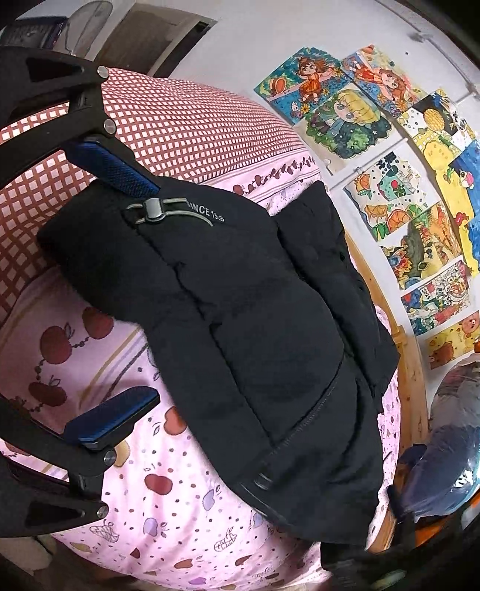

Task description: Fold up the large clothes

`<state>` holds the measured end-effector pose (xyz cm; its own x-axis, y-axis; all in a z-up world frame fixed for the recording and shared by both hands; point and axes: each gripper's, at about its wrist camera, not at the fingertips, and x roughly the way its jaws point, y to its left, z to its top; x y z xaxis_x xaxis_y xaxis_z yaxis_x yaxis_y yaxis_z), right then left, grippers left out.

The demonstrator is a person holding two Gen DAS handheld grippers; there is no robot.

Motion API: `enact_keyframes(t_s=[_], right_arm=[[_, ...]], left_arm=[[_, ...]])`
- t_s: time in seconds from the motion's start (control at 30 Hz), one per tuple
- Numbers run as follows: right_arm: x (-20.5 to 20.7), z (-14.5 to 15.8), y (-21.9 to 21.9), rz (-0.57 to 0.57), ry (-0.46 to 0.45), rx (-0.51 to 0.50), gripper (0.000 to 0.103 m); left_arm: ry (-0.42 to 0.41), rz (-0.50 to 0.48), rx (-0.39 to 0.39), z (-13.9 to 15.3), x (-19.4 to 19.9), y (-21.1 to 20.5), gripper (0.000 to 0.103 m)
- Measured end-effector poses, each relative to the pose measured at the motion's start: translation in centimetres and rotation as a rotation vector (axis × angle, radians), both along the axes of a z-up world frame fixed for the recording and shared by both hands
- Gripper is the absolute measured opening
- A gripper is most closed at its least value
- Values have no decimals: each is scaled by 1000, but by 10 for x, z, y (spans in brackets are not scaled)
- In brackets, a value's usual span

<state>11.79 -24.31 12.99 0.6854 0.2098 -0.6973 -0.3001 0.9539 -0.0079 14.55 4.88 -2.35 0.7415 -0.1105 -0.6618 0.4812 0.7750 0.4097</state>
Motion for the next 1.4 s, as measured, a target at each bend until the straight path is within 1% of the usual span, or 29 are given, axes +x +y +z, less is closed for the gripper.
enact_keyframes(t_s=[0.13,0.23,0.33,0.4,0.5,0.53,0.6,0.63,0.8,0.87,0.97,1.03,1.1,1.17,1.23,1.27,1.33,1.37,1.4], right_arm=[[29,27,-25,-21,24,93,101],[66,36,-36,-18,37,116,101],[70,39,-33,-2,58,109,101],[61,33,-30,25,72,97,101],[48,21,-27,84,98,83,101],[39,9,-23,107,110,57,101],[25,-3,-21,137,124,35,101],[15,-13,-18,164,136,36,101],[-21,-36,-10,218,134,47,101],[-32,-47,-3,228,127,-4,101],[-40,-62,9,209,106,-137,101],[-44,-70,24,174,73,-258,101],[-46,-75,39,132,18,-365,101],[-45,-73,47,95,-41,-411,101],[-41,-65,46,45,-75,-406,101],[-36,-58,42,0,-97,-398,101],[-30,-49,37,-27,-119,-384,101],[-29,-43,35,-18,-126,-358,96],[-30,-37,34,-4,-135,-341,81]], left_arm=[[2,-7,1,1,1,-4,103],[6,-27,9,0,0,-6,103],[-5,-37,52,-3,-1,-9,103],[-6,-33,75,-5,0,-10,103],[0,-26,80,-7,2,-10,103],[1,-25,84,-7,3,-10,103],[0,-27,96,-8,4,-10,103],[-1,-28,100,-7,4,-10,103],[2,-25,100,-6,5,-9,103],[5,-23,97,-6,5,-8,103],[8,-21,95,-6,5,-8,103],[6,-20,93,-5,5,-8,103],[8,-17,86,-5,3,-8,103],[8,-19,82,-5,3,-6,103],[9,-22,83,-5,2,-5,103],[8,-21,82,-4,2,-6,103],[9,-18,76,-4,1,-5,103],[9,-19,70,-3,1,-4,103],[8,-21,61,-2,0,-3,103]])
